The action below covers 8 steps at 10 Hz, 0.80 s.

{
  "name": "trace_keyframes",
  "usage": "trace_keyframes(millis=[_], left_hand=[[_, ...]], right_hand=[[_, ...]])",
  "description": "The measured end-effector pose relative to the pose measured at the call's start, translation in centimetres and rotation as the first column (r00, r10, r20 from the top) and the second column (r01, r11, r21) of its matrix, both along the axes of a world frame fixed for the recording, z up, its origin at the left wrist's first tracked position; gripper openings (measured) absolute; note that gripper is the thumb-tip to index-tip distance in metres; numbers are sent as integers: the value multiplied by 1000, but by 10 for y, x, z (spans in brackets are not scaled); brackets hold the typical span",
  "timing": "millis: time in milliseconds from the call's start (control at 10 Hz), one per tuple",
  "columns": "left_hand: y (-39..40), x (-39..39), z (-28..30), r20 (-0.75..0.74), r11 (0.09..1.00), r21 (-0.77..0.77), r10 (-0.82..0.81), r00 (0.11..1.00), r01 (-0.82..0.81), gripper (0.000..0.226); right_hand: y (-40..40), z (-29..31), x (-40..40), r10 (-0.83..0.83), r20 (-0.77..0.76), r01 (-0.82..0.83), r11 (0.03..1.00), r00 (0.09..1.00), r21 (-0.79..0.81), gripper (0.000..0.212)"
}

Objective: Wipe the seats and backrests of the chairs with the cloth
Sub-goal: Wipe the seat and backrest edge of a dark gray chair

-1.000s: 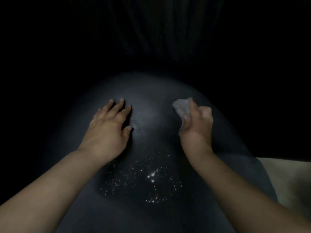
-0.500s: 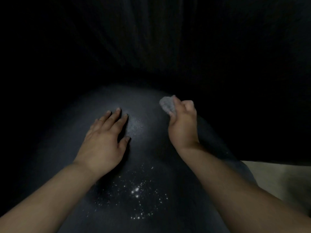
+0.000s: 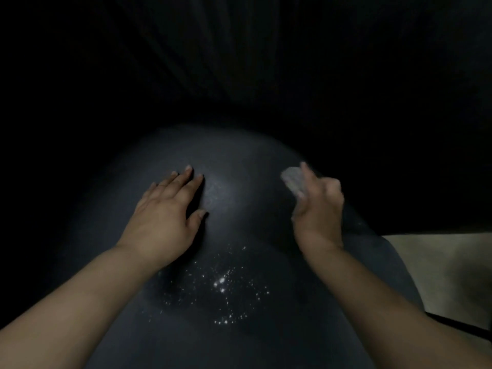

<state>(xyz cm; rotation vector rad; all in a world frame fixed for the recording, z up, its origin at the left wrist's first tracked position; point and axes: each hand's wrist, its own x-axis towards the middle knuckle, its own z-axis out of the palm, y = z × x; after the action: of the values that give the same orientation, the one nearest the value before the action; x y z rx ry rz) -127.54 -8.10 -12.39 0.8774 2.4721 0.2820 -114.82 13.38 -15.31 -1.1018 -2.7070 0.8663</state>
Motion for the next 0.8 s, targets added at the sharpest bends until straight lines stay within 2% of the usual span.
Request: trace_keyframes(millis=[100, 200, 300, 400, 500, 600, 700, 800], left_hand=[[-6, 6, 0, -7, 1000, 0, -10, 1000, 10, 67], [-17, 14, 0, -12, 1000, 13, 15, 1000, -15, 67], [-32, 18, 4, -30, 997, 40, 60, 998, -59, 66], [-57, 19, 6, -58, 993, 34, 119, 991, -117, 65], [-81, 25, 7, -60, 978, 25, 208, 976, -207, 65], [-101, 34, 6, -55, 965, 25, 262, 964, -261, 64], [-117, 44, 5, -45, 956, 32, 294, 955, -293, 62], [-125, 53, 3, -37, 962, 35, 273, 961, -271, 62]], right_hand=[[-29, -2, 22, 44, -60, -46, 999, 997, -28, 58], [-64, 5, 29, 356, -59, -357, 934, 933, -6, 62], [-38, 0, 33, 93, -122, -93, 996, 988, 8, 40], [-40, -1, 35, -40, -67, 47, 993, 997, 108, 57], [-107, 0, 33, 215, -55, -216, 976, 975, -5, 45], [-121, 7, 36, 373, -118, -374, 927, 920, 15, 49], [-78, 5, 43, 59, -146, -46, 995, 988, 89, 54], [-98, 6, 51, -2, -113, 14, 995, 994, 103, 60]])
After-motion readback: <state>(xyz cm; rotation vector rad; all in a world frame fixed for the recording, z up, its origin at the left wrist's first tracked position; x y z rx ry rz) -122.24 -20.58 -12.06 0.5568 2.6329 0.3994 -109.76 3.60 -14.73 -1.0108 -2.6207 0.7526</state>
